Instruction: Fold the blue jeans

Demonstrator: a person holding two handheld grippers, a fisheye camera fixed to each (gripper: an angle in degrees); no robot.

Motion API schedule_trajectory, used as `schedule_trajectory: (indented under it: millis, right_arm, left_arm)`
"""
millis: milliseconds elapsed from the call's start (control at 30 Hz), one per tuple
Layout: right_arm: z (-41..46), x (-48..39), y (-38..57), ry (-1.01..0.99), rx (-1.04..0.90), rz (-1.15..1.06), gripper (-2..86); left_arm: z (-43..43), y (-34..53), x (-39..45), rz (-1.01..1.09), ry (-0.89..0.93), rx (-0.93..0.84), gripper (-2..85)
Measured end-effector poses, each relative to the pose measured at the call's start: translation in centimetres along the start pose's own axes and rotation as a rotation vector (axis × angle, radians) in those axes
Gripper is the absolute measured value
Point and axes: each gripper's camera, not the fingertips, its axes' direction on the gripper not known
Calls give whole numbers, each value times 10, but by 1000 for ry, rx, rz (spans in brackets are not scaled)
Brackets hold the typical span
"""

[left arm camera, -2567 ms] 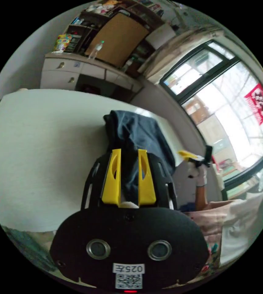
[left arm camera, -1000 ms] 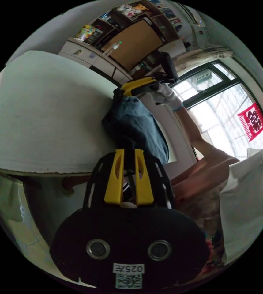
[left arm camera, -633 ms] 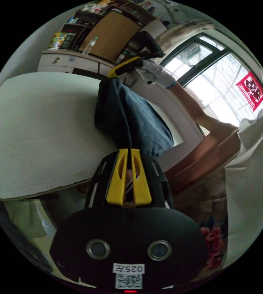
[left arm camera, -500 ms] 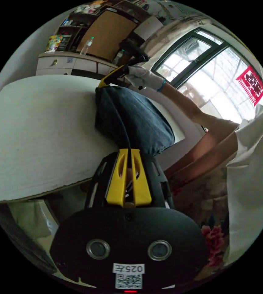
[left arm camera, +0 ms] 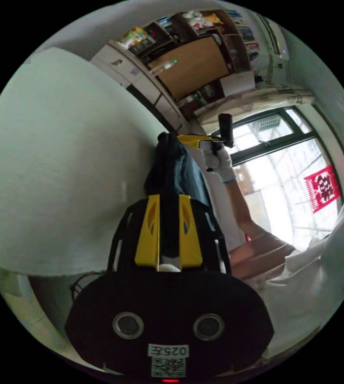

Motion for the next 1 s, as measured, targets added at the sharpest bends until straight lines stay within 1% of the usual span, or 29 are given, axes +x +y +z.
schedule_trajectory:
  millis: [33, 100, 133, 200, 233, 300, 367, 400, 433, 467, 500, 567, 633, 700, 733, 800, 867, 933, 1000]
  right_arm:
    - [4, 3, -3, 1, 13, -4, 123]
    - [13, 9, -8, -3, -21, -18, 87]
    - [18, 11, -10, 10, -47, -28, 59]
    - [16, 12, -8, 42, -33, -12, 30]
    - [11, 14, -3, 48, 6, 10, 15]
    - [3, 31, 9, -11, 80, 93, 1]
    - [3, 62, 27, -78, 173, 229, -6]
    - [5, 68, 31, -67, 190, 268, -7]
    - [4, 72, 40, 83, 220, 316, -8]
    - [3, 71, 45, 132, 211, 306, -8]
    - [2, 70, 49, 101, 218, 282, -8]
    - [-12, 56, 66, -87, 277, 187, -6]
    - [-29, 40, 84, -126, 336, 151, -1]
    - [-44, 22, 108, -97, 392, 128, 18]
    - [-51, 9, 126, -51, 417, 124, 44]
    - [-57, -7, 155, 53, 445, 142, 73]
    - [-58, -20, 194, 168, 449, 209, 96]
    - [-55, -20, 224, 215, 476, 289, 101]
    - [-50, -16, 251, 255, 503, 372, 104]
  left_arm:
    - [4, -3, -5, -6, 23, 0, 10]
    - [5, -3, -7, -7, 40, 7, -1]
    - [4, -1, -3, 15, 24, 17, -4]
    - [-1, 3, 4, 59, -24, 29, -7]
    - [-4, 6, 9, 83, -44, 36, -8]
    - [-3, 9, 12, 103, -97, 39, -9]
    - [15, 10, 15, 120, -142, -37, -9]
    - [19, 10, 16, 121, -156, -65, -9]
    - [21, 12, 17, 128, -164, -62, -10]
    - [15, 13, 17, 134, -153, -31, -10]
    - [12, 13, 18, 143, -140, -15, -11]
    - [-5, 5, 21, 156, -125, 41, -13]
    - [-18, -9, 29, 175, -181, 104, -15]
    - [-22, -29, 42, 220, -177, 138, -15]
    - [-16, -46, 51, 253, -146, 126, -14]
    - [6, -74, 64, 309, -165, 80, -11]
    - [54, -112, 75, 345, -214, -37, -1]
    - [92, -135, 80, 355, -182, -127, 7]
    - [128, -153, 84, 361, -300, -177, 11]
